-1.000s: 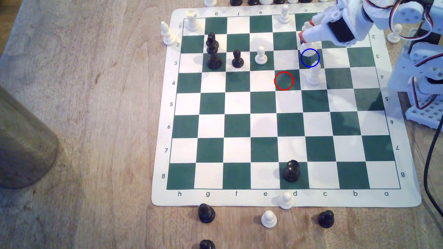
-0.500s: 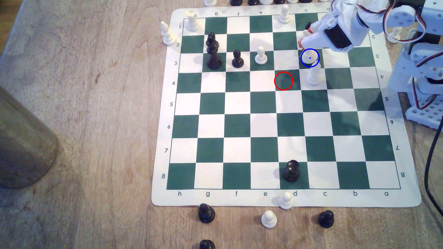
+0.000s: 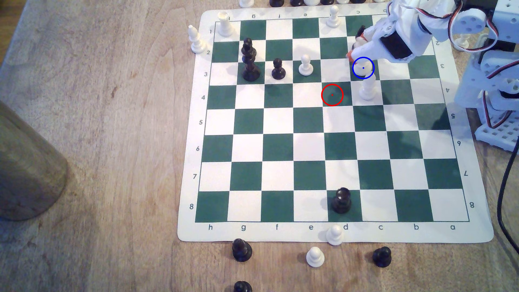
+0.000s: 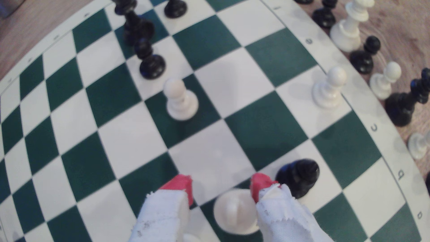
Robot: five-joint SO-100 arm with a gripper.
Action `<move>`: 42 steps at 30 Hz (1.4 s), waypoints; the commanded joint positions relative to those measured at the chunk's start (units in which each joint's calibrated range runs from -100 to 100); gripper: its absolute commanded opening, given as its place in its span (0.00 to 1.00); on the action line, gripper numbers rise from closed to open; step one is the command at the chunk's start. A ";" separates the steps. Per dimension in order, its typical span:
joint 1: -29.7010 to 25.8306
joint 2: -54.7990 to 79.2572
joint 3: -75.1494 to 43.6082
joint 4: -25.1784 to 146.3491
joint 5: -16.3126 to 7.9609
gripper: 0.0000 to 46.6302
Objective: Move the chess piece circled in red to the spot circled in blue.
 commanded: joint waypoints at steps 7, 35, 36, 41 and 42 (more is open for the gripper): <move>0.50 -2.18 -3.39 3.92 -0.15 0.37; -10.21 -5.83 -28.68 41.27 0.29 0.07; -11.70 -5.75 -27.87 39.06 -0.49 0.05; -19.36 -5.92 -19.34 19.16 -3.22 0.01; -20.38 -5.92 -17.35 14.98 -3.52 0.01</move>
